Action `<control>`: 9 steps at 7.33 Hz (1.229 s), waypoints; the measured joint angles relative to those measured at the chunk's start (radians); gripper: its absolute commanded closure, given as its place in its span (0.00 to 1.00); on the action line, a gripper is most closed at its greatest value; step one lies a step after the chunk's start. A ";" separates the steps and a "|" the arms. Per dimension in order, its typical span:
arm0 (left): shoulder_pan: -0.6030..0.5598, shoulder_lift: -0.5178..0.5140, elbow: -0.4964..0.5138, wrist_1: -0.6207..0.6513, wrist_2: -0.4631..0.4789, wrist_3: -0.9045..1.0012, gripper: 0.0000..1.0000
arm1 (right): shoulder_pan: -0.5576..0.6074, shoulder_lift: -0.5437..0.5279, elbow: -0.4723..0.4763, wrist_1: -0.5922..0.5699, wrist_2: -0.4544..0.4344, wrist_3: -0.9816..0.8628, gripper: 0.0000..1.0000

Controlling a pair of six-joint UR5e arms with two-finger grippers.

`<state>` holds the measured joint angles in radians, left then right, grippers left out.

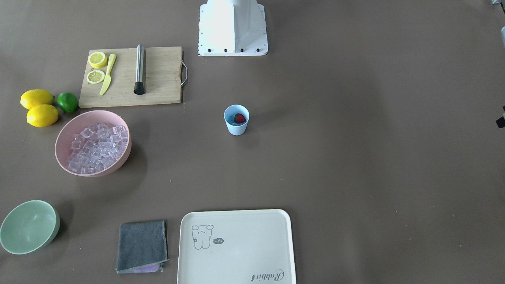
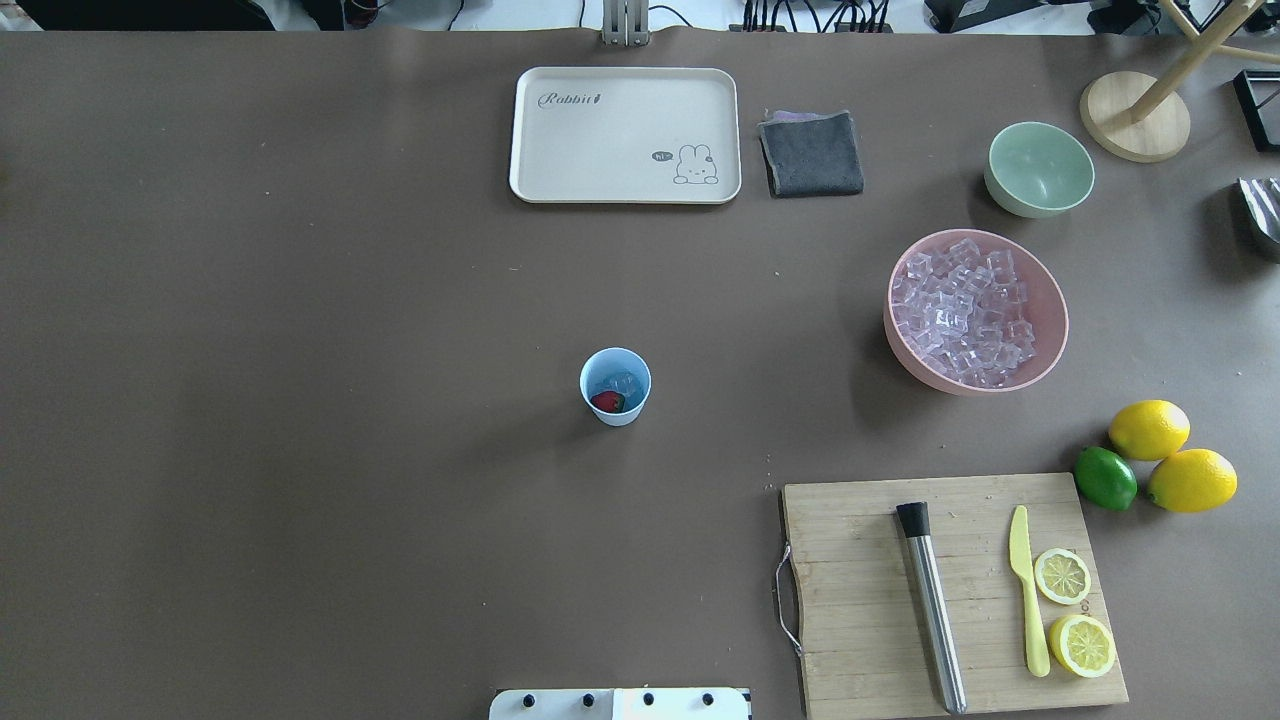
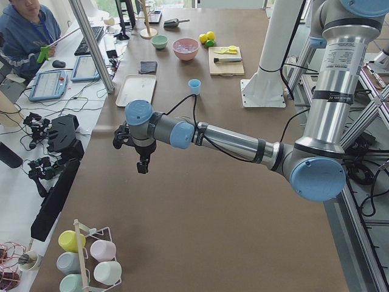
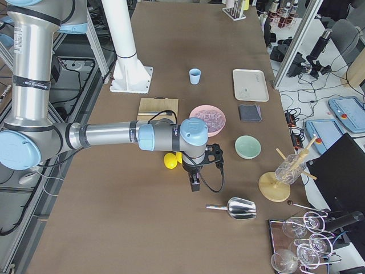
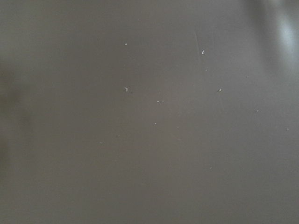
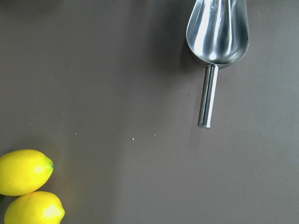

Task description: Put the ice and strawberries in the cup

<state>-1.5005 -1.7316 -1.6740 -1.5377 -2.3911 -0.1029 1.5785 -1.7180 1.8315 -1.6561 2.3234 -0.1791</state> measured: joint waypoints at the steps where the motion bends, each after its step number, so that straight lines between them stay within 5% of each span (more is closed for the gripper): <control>1: -0.039 0.018 -0.001 0.050 0.015 0.040 0.02 | 0.000 0.000 -0.006 0.000 0.001 0.002 0.00; 9: -0.067 0.136 0.015 0.068 0.020 0.061 0.02 | -0.001 -0.002 -0.021 0.000 0.004 0.003 0.00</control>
<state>-1.5679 -1.5960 -1.6585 -1.4692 -2.3714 -0.0423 1.5776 -1.7202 1.8104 -1.6561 2.3274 -0.1762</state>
